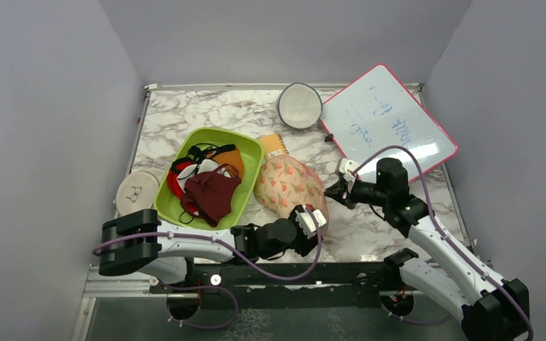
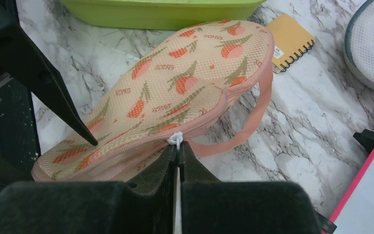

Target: Unzip the laundry bag and remove the bra

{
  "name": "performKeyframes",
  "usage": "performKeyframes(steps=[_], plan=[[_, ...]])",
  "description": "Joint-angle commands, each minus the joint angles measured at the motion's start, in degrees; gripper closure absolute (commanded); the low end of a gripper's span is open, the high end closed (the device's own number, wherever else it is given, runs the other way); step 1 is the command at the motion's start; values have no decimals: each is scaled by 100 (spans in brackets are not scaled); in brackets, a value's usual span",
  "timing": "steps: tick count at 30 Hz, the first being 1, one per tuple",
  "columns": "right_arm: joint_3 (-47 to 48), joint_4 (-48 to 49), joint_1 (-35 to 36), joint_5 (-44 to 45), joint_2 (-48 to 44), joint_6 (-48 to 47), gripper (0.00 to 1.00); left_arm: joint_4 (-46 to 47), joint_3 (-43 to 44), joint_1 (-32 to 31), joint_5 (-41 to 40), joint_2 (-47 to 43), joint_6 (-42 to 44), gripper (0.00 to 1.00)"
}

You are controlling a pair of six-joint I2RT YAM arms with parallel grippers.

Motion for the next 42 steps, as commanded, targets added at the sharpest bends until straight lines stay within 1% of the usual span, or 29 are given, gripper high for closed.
performKeyframes(steps=[1,2,3,6,9,11,13,16,18,21,22,24,29,31,35,38,42], plan=[[-58,310,39,-329,-125,333,99,-83,151,-77,-447,-356,-907,39],[-39,302,40,-330,-115,320,99,-201,237,-78,-538,-392,-1034,32],[-26,286,38,-318,-100,307,99,-349,356,-86,-656,-412,-1182,28],[-10,304,40,-287,-50,323,99,-1061,844,-92,-1065,-262,-1486,22],[-11,362,49,-286,-4,356,99,-1529,1365,-87,-1502,27,-1496,21],[0,375,49,-298,10,358,99,-1698,1629,-90,-1888,225,-1434,23],[6,343,57,-271,-3,358,99,-1873,1850,-87,-2247,423,-1331,27],[24,252,57,-199,-79,330,99,-2058,2057,-85,-2753,688,-1235,37],[35,220,56,-159,-101,307,99,-2003,2101,-87,-2830,803,-1081,42],[61,169,57,-136,-97,283,99,-1863,2104,-74,-2913,895,-1000,47],[63,161,58,-117,-99,282,99,-1850,2118,-70,-2919,911,-995,50],[64,132,63,-72,-94,278,99,-1939,2160,-70,-2965,952,-1076,64],[100,-5,66,30,-130,237,99,-2130,2070,-70,-2834,881,-1182,86],[92,-3,66,37,-128,243,99,-2045,1931,-70,-2739,754,-1152,93],[98,5,66,90,-34,274,99,-1653,1537,-70,-2314,389,-754,100],[81,47,66,173,49,316,99,-1601,1296,-70,-2119,116,-457,100],[70,151,66,440,234,406,99,-1632,871,-72,-2175,-324,-280,100]])
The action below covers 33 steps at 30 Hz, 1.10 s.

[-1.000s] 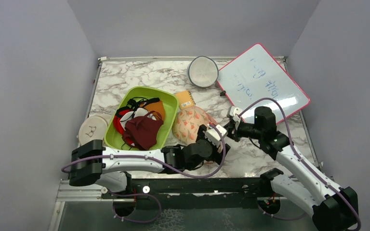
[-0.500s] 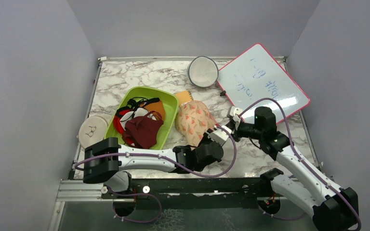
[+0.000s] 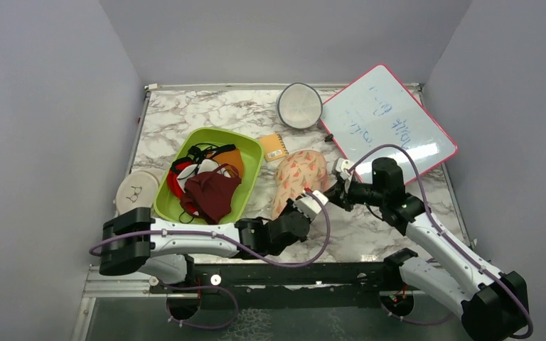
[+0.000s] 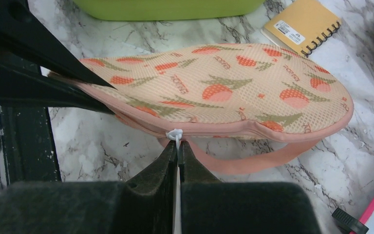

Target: Unzip the laundry bag and remove the bra

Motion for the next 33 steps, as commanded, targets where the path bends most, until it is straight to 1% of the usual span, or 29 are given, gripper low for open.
performKeyframes(steps=[1,3,7,10,14,18,24,27,29,30,31,33], plan=[[117,249,-12,497,205,108,99,109,-466,-11,134,-598,391,100],[113,368,-12,592,365,189,99,226,-707,-11,249,-924,472,100],[70,783,-12,921,633,373,99,510,-1234,-11,784,-1445,642,100],[-51,1468,-20,1174,916,514,99,637,-1574,-11,1072,-1783,692,100],[-51,2097,-28,1453,1500,474,99,567,-1843,-11,1138,-2097,616,100],[6,2579,-92,1513,1950,386,99,231,-1899,-15,1078,-2228,491,100],[94,2744,-118,1333,2151,152,99,-168,-1987,-11,1041,-2321,291,100],[186,2522,-120,1062,2038,59,99,-312,-2062,-15,997,-2392,156,100],[207,2344,-118,854,1881,67,99,-397,-2112,-15,1143,-2431,66,100],[202,2292,-118,752,1787,130,99,-407,-2125,-11,1310,-2450,51,98],[180,2226,-116,597,1705,177,99,-404,-2135,-11,1485,-2459,49,91],[168,2065,-112,284,1538,293,99,-325,-2138,-11,1693,-2463,18,69]])
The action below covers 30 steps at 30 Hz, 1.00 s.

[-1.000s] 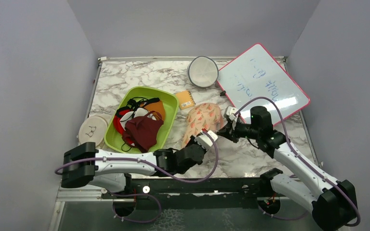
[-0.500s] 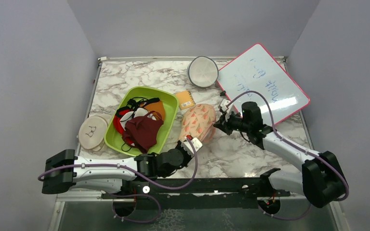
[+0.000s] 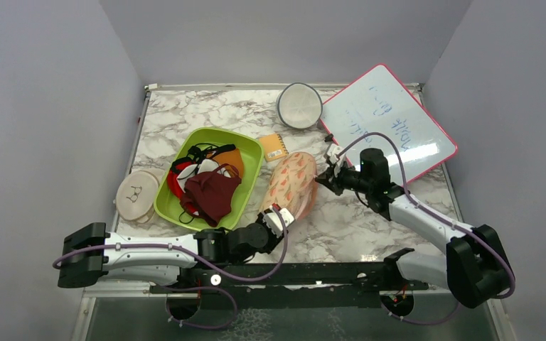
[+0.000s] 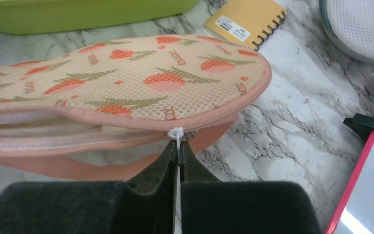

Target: Unzip the laundry bag and remove the bra

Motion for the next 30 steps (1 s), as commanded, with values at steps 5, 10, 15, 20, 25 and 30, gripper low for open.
performKeyframes(steps=[5,10,15,20,25,30], plan=[[-22,-358,-53,-903,-775,226,99,144,319,-27,599,-79,-264,34],[8,-764,-49,-985,-1019,-16,99,35,1125,-24,-316,470,-618,14],[-239,-625,-54,-1097,-1267,216,99,-208,1910,35,-1167,1318,-717,7],[-253,-632,-48,-1131,-1280,215,99,-380,2530,381,-1273,2011,-519,12],[-314,-535,-51,-1140,-1396,304,99,-271,2719,842,-988,2429,-501,36],[-298,-477,-53,-1130,-1263,358,99,200,2606,1002,-524,2617,-327,48]])
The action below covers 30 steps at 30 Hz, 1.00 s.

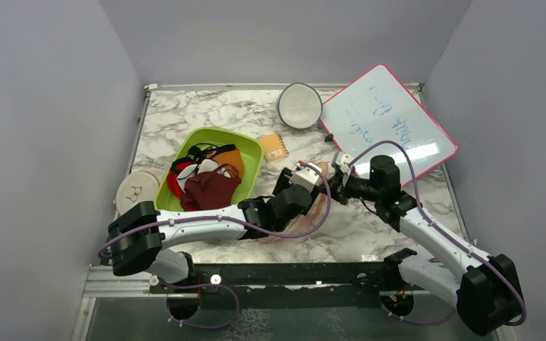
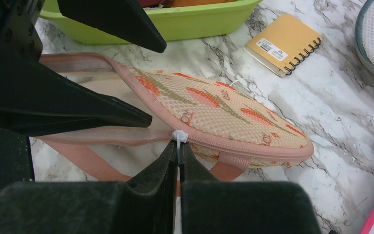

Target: Unzip the laundry bag and remove the bra

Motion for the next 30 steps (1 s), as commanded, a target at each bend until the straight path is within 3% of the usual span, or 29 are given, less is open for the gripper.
performKeyframes(steps=[1,6,14,20,24,27,30], plan=[[-13,210,-21,-207,48,194,99,564,-13,72,550,125,196,48],[-22,380,-15,-278,96,302,99,757,-137,125,1270,91,137,31],[33,128,-19,-169,66,128,99,757,-273,125,1098,167,-240,33],[-13,169,-18,-144,34,274,99,748,-204,124,516,486,67,56],[86,-69,-20,80,120,188,99,441,-87,124,349,432,397,90],[233,-226,-17,566,260,255,99,429,-223,126,585,198,866,99],[233,-129,-109,888,299,355,99,469,-481,127,768,-172,1304,100]])
